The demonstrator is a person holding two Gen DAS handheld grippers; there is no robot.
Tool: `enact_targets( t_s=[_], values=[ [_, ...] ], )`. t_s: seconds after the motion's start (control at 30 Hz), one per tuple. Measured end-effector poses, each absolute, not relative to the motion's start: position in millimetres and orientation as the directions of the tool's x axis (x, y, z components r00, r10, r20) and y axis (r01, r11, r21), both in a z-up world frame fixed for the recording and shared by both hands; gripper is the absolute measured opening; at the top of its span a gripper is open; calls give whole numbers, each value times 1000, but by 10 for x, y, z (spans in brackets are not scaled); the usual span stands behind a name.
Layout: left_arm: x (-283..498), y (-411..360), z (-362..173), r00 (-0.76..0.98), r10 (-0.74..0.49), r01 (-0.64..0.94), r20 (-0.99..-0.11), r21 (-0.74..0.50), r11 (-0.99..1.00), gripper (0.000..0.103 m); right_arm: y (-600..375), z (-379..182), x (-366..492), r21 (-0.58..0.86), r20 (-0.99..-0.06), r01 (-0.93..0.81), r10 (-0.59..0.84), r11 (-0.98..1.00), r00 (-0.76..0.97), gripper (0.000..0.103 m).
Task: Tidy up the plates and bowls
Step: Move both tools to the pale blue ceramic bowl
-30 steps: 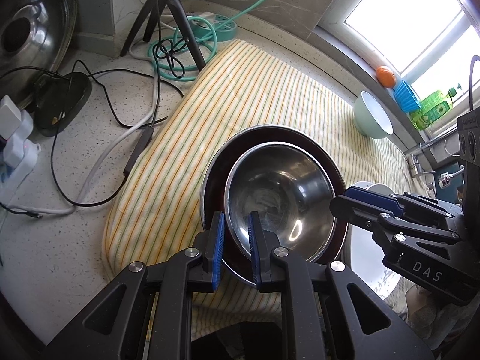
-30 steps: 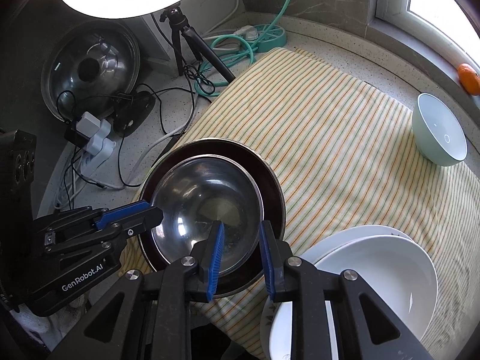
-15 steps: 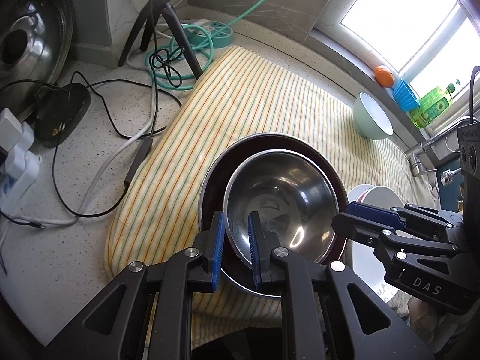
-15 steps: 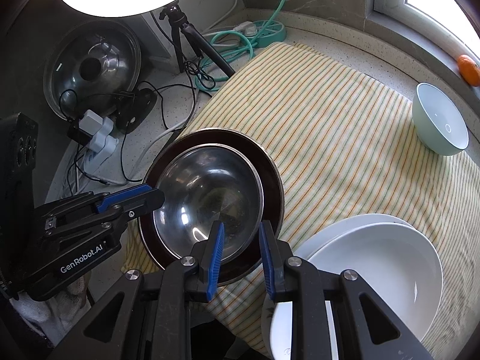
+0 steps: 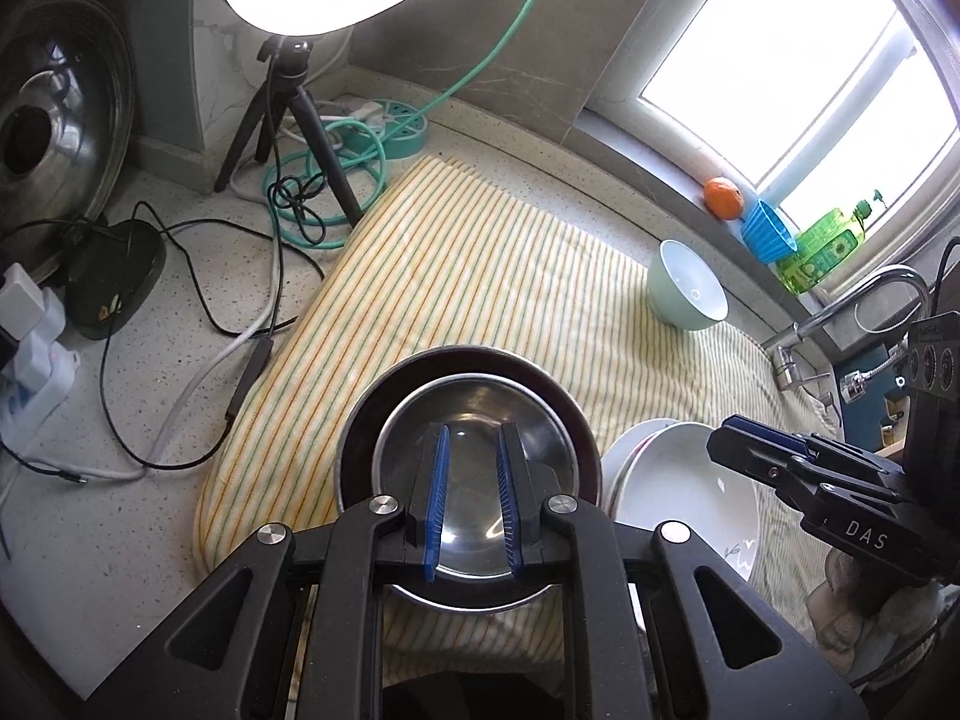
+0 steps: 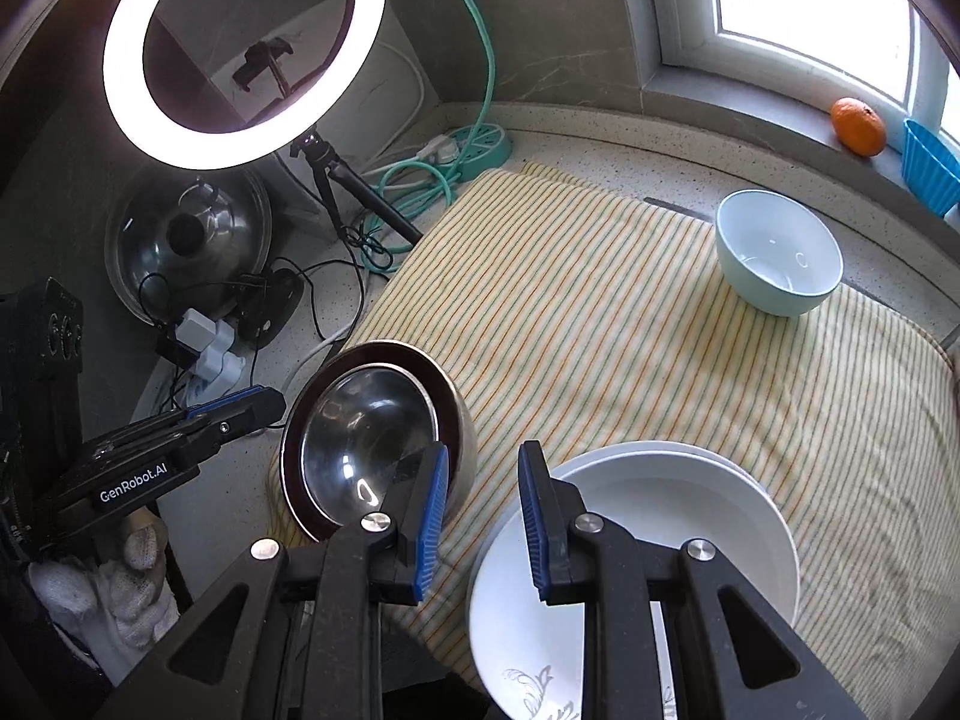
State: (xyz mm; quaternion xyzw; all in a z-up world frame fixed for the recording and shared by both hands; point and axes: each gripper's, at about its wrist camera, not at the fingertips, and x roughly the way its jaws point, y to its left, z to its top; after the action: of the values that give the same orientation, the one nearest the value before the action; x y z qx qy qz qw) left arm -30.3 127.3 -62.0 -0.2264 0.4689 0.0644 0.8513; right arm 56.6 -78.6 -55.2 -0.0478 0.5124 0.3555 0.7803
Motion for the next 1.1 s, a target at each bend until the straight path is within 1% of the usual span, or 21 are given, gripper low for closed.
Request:
enact_targets(
  t_s=[0.2, 0.43, 0.63, 0.87, 0.97, 1.0, 1.03, 1.07, 1.1],
  values=[
    [-45, 1092, -624, 552, -148, -317, -821, -370, 873, 14, -1230, -368, 811, 264, -812, -573, 500, 776, 303, 22],
    [244, 791, -598, 560, -154, -308, -814, -377, 874, 14, -1646, -300, 1137, 234, -790, -543, 483, 807, 378, 22],
    [557, 576, -580, 562, -151, -299, -813, -370, 879, 14, -1896, -312, 1504, 230, -790, -530, 474, 816, 388, 22],
    [947, 389, -645, 549, -141, -302, -824, -353, 885, 15, -2008, -392, 1998, 217, -811, -538, 457, 815, 366, 22],
    [1094, 304, -689, 543, -137, -307, -829, -347, 886, 20, -2059, -454, 2217, 234, -817, -524, 458, 819, 350, 22],
    [1139, 287, -702, 543, -135, -312, -829, -348, 884, 24, -2072, -476, 2282, 238, -819, -519, 457, 821, 347, 23],
    [1187, 274, -715, 543, -135, -315, -829, -350, 882, 30, -2090, -494, 2348, 248, -818, -516, 462, 820, 342, 28],
    [1234, 264, -730, 543, -134, -320, -829, -352, 880, 33, -2108, -511, 2415, 260, -816, -513, 470, 818, 337, 30],
    [1277, 255, -743, 543, -135, -324, -829, -355, 877, 39, -2127, -527, 2486, 271, -814, -508, 477, 817, 332, 38]
  ],
)
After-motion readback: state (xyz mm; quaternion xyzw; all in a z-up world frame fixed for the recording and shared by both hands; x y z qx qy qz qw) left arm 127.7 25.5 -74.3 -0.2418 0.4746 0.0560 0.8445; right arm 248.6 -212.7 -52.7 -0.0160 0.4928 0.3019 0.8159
